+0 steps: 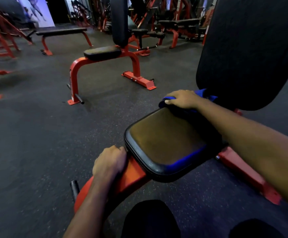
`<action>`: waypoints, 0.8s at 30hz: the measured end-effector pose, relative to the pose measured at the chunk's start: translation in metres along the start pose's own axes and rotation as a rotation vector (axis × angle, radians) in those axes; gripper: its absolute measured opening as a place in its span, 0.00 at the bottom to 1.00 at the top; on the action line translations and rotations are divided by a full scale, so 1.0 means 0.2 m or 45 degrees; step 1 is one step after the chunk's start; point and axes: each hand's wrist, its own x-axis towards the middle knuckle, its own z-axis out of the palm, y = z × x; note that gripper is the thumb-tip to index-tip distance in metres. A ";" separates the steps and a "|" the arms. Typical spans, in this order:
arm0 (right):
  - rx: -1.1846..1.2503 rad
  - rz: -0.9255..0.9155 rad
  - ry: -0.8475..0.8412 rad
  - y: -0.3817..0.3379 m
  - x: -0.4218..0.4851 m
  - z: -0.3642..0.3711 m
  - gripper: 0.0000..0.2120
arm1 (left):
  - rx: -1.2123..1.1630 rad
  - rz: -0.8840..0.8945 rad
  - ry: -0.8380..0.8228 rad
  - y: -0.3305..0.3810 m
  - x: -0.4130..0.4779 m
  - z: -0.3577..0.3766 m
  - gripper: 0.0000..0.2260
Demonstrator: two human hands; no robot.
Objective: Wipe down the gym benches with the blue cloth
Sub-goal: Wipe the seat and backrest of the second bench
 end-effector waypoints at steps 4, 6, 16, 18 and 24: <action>0.110 0.008 -0.071 0.10 -0.02 -0.02 0.27 | 0.022 -0.017 0.014 0.00 0.00 0.01 0.20; 0.009 0.183 -0.113 0.07 0.07 -0.03 0.25 | 0.024 -0.030 0.017 0.01 0.00 0.00 0.20; -0.095 -0.094 -0.208 -0.48 0.06 0.06 0.24 | -0.068 -0.116 0.006 0.02 -0.01 -0.02 0.20; 0.036 -0.111 -0.183 -0.38 0.02 0.04 0.21 | -0.086 -0.123 0.029 0.02 -0.01 -0.02 0.20; -0.085 0.291 -0.128 -0.10 0.10 -0.05 0.27 | -0.141 -0.143 0.147 0.01 -0.01 -0.01 0.20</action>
